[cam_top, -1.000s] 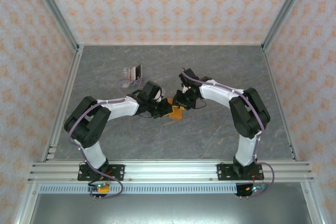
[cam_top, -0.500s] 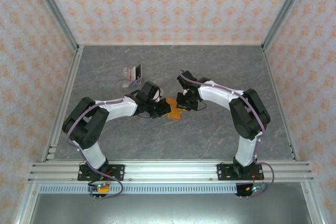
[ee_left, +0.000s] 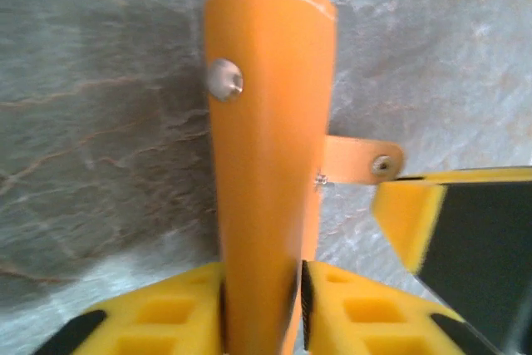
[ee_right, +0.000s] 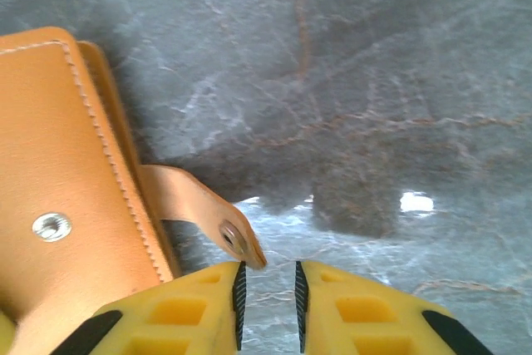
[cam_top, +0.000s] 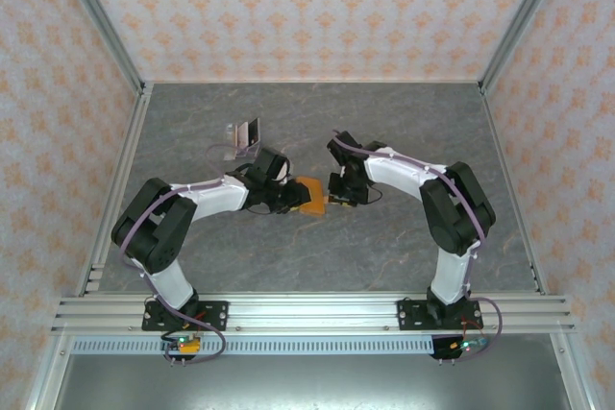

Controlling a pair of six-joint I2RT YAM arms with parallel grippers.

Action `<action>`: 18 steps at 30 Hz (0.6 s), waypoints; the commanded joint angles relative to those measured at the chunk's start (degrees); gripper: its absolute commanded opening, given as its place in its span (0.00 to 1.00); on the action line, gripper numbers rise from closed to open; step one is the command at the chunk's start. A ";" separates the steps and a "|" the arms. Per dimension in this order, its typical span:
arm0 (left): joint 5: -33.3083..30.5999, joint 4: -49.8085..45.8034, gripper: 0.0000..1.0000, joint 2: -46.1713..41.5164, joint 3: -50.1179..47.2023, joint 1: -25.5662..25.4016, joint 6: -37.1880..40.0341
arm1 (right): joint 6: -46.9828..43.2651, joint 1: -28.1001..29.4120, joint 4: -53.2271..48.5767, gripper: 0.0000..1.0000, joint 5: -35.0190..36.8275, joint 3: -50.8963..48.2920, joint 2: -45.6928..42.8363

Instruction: Take the credit cards out of the card holder

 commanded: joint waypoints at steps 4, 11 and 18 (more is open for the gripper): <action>-6.79 -7.96 0.63 -3.37 2.49 0.56 1.79 | -1.08 -0.13 3.42 0.26 -3.81 2.19 1.22; -14.48 -14.34 0.82 -6.38 4.75 1.55 4.09 | -1.31 -0.11 5.55 0.25 -4.31 3.25 2.60; -20.89 -18.23 0.98 -10.46 4.05 3.26 3.82 | -1.99 -0.13 5.95 0.20 -0.19 4.45 3.46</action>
